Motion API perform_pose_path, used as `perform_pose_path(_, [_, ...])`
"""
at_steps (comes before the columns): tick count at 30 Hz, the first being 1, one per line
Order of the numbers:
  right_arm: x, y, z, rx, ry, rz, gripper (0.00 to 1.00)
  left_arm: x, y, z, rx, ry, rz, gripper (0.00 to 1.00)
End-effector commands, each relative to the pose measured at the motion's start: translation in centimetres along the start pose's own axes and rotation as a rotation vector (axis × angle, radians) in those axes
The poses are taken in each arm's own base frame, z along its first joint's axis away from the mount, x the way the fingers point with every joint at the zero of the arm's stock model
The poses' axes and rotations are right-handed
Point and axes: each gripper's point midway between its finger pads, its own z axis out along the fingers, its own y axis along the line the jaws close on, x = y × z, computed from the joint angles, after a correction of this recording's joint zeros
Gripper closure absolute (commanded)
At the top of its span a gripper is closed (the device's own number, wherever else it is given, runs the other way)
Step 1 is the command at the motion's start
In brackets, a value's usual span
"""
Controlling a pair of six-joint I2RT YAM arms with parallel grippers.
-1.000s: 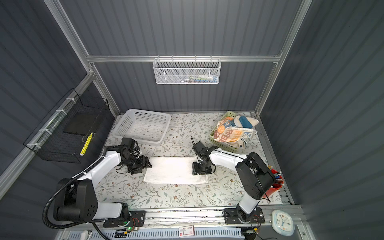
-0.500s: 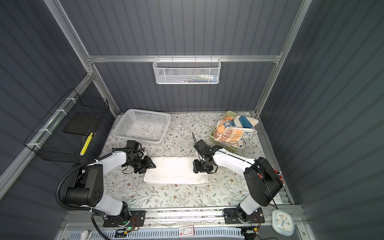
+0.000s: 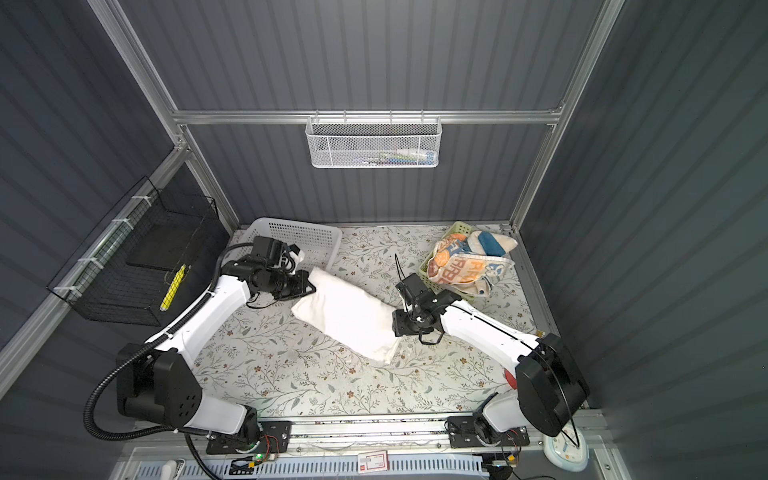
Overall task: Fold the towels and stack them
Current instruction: 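Grasp the folded towel end with the left gripper and lift it toward the white basket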
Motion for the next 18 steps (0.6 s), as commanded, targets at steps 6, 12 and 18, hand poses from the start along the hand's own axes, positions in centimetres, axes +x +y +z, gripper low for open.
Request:
perform_pose_path(6, [0.6, -0.7, 0.7, 0.007, 0.015, 0.005, 0.43, -9.3, 3.4, 0.8, -0.044, -0.019, 0.063, 1.00])
perform_pose_path(12, [1.2, -1.0, 0.8, 0.006, 0.019, 0.018, 0.43, -8.1, 7.7, 9.3, 0.015, 0.174, -0.155, 1.00])
perform_pose_path(18, [1.6, -2.3, 0.5, 0.003, 0.009, 0.040, 0.42, -5.6, 4.7, 11.5, 0.020, 0.171, -0.269, 1.00])
